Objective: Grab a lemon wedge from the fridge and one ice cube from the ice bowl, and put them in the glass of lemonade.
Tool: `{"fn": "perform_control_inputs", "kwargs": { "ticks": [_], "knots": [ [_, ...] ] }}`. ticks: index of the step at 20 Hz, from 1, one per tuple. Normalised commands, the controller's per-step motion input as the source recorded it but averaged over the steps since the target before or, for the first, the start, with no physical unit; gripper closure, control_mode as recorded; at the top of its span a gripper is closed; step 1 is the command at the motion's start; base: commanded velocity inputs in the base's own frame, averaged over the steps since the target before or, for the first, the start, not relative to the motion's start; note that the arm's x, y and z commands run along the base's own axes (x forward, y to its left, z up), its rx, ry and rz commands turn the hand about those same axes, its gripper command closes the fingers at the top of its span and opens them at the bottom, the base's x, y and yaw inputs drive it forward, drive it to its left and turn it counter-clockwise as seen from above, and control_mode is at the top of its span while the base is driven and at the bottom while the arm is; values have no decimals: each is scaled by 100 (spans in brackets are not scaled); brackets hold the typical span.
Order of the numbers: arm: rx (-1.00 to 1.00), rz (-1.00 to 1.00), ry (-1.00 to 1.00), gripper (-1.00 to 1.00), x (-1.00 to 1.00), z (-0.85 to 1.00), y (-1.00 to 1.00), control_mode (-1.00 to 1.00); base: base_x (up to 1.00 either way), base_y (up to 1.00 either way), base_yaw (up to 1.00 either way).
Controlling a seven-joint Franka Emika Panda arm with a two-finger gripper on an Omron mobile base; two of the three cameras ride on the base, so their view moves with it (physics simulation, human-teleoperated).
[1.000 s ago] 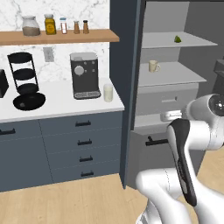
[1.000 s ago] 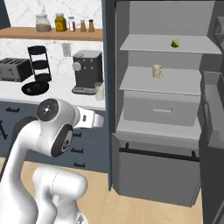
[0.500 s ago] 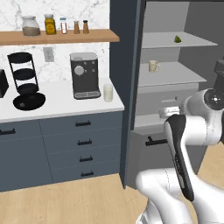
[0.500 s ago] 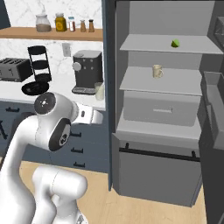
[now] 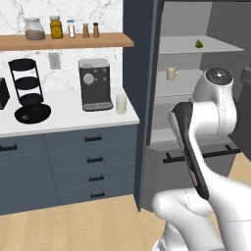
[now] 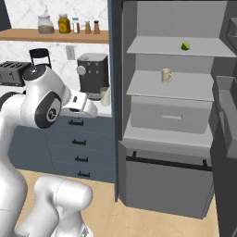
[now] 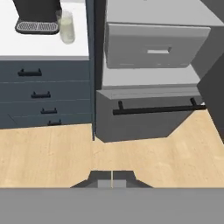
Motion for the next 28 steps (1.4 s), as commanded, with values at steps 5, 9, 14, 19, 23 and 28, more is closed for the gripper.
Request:
{"fn": "perform_control_inputs", "kwargs": {
  "ticks": [5,9,14,19,23,28],
  "knots": [
    [-1,1,-7,-100,-24,-26,26,-100,0,0,0],
    [0,0,-22,-100,-38,-26,1,-100,0,0,0],
    [0,0,-29,-100,-54,-16,-13,-100,0,0,0],
    [0,0,-16,-100,-44,0,-1,-100,0,0,0],
    [0,3,-10,-100,-39,0,0,-100,0,0,0],
    [0,7,-11,-100,-33,0,0,-100,0,0,0]
  ]
}}
